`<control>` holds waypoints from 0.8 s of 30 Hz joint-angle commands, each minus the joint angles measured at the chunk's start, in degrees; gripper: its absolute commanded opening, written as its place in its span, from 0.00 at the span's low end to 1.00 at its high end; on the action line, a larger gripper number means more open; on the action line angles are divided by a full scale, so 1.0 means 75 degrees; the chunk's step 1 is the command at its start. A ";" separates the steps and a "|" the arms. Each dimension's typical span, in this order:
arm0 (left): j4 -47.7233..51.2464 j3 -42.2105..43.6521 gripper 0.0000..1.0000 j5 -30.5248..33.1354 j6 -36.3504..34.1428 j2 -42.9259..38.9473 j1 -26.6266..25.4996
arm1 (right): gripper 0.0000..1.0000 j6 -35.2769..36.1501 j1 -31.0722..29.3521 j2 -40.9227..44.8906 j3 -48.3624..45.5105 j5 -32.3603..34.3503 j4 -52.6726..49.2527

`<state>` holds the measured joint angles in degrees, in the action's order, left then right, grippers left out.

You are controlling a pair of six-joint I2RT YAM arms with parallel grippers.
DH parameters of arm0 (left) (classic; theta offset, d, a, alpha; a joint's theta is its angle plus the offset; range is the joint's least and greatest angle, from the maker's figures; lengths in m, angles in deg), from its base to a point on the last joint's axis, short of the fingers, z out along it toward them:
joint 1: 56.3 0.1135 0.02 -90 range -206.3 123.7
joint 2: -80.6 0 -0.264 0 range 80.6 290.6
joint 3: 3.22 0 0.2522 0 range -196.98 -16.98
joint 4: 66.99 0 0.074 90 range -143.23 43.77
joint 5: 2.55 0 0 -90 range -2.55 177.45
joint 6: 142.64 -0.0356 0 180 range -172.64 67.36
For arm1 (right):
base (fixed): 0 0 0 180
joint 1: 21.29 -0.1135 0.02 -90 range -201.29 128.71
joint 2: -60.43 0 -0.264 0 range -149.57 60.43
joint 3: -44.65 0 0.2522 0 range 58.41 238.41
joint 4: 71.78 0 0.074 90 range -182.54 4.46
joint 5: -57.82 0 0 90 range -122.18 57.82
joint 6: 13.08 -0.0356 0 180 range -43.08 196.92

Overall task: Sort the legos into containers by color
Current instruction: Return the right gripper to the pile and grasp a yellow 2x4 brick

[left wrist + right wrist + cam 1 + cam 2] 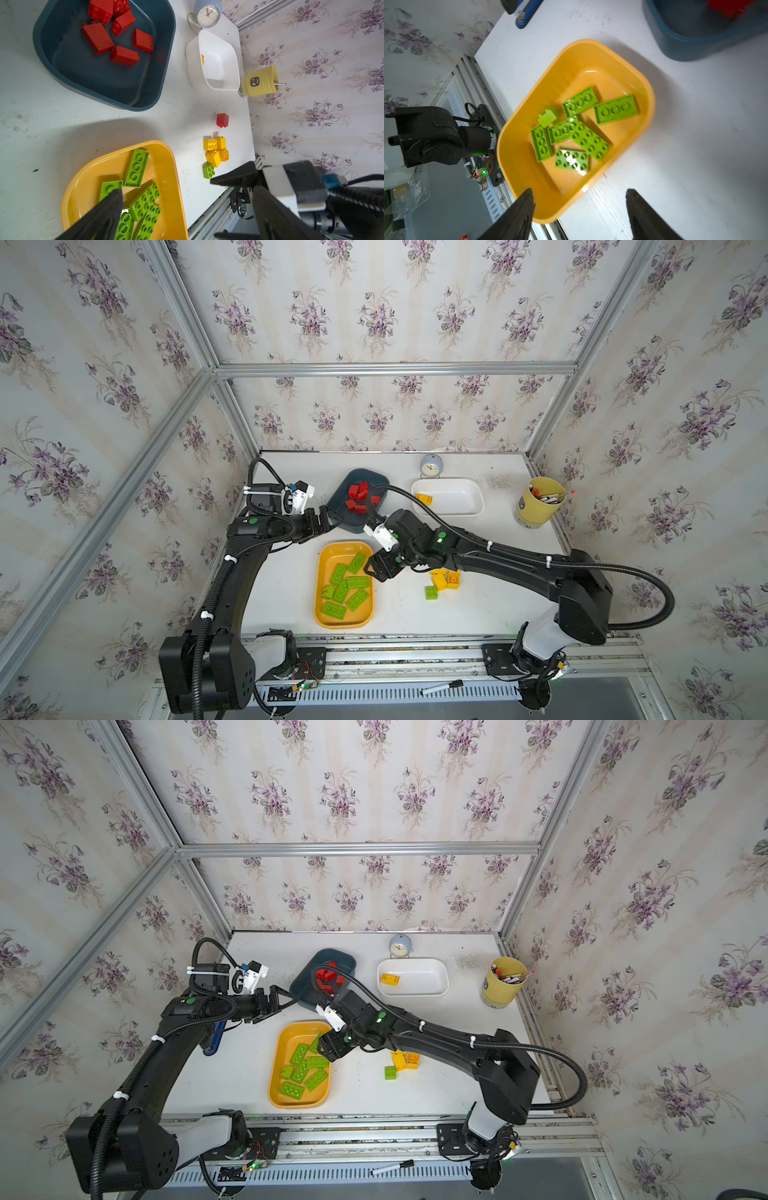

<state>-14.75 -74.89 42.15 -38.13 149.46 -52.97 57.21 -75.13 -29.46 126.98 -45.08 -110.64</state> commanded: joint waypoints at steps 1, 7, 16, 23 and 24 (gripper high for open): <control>-0.0026 0.0013 0.99 -0.0127 -0.0129 0.0040 0.0005 | 0.74 0.0074 0.0412 0.0594 -0.0358 0.0663 -0.1127; -0.0033 0.0010 0.99 -0.0139 -0.0118 0.0053 0.0001 | 0.79 0.2876 0.1936 0.1561 -0.0848 0.0186 -0.2430; -0.0030 0.0001 0.99 -0.0148 -0.0097 0.0030 0.0002 | 0.78 0.6044 0.2756 0.0861 -0.1108 0.0844 -0.2920; -0.0009 0.0034 0.99 -0.0136 -0.0135 -0.0035 0.0009 | 0.70 0.6457 0.2914 -0.0425 -0.0630 0.0800 -0.2494; 0.0005 0.0044 0.99 -0.0125 -0.0158 -0.0041 0.0006 | 0.69 0.6467 0.2914 -0.0560 -0.0543 0.0694 -0.2485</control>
<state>-14.75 -74.74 42.13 -38.16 149.50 -52.97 102.61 -53.36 -31.65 121.06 -39.03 -130.34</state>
